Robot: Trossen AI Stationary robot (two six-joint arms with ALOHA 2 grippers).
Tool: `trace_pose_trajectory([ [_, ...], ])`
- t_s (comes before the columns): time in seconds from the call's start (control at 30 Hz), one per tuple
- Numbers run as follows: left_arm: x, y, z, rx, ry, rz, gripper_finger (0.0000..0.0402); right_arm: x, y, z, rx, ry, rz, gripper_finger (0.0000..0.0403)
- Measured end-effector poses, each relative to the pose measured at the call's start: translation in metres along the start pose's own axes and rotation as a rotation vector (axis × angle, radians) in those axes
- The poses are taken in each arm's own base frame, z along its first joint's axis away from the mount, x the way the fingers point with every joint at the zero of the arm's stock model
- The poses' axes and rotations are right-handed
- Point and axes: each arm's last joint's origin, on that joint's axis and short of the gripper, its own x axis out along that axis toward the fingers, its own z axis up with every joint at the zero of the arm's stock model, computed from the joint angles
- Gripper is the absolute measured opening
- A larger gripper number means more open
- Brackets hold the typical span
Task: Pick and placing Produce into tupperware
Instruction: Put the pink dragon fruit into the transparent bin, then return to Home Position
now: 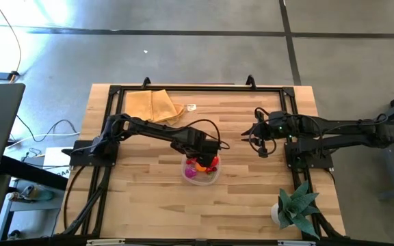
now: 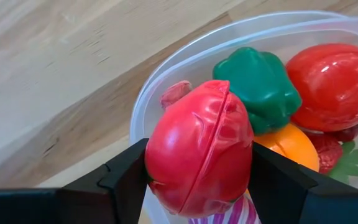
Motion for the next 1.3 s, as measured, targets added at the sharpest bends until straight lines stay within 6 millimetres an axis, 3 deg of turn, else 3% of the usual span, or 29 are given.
trace_pose_trajectory([
  [0.13,0.0,0.0,0.0,0.007,-0.001,0.0,0.0244,0.0,0.0,0.0,0.0,0.0,0.0,0.0083],
  [0.4,0.0,0.0,0.001,0.042,-0.019,0.009,0.0319,0.0,0.0,0.0,0.0,0.0,0.0,0.0083],
  [0.57,-0.003,0.0,0.001,0.044,-0.027,0.012,0.0334,0.0,0.0,0.0,0.0,0.0,0.0,0.0083],
  [0.7,-0.024,0.0,0.005,0.047,-0.033,0.011,0.0335,0.0,0.0,0.0,0.0,0.0,0.0,0.0083],
  [0.97,-0.09,0.014,0.006,0.114,0.0,0.121,0.0335,0.0,0.0,0.0,0.0,0.0,0.0,0.0083],
  [1.03,-0.096,0.015,0.007,0.221,-0.036,0.099,0.0333,0.0,0.0,0.0,0.0,0.001,0.0,0.0083],
  [1.2,-0.125,0.033,0.007,0.726,-0.152,0.167,0.0307,0.0,0.0,-0.001,0.0,0.004,0.001,0.0083],
  [1.3,-0.133,0.037,0.008,1.001,-0.182,0.217,0.0292,0.0,0.0,-0.001,0.0,0.004,0.0,0.0083],
])
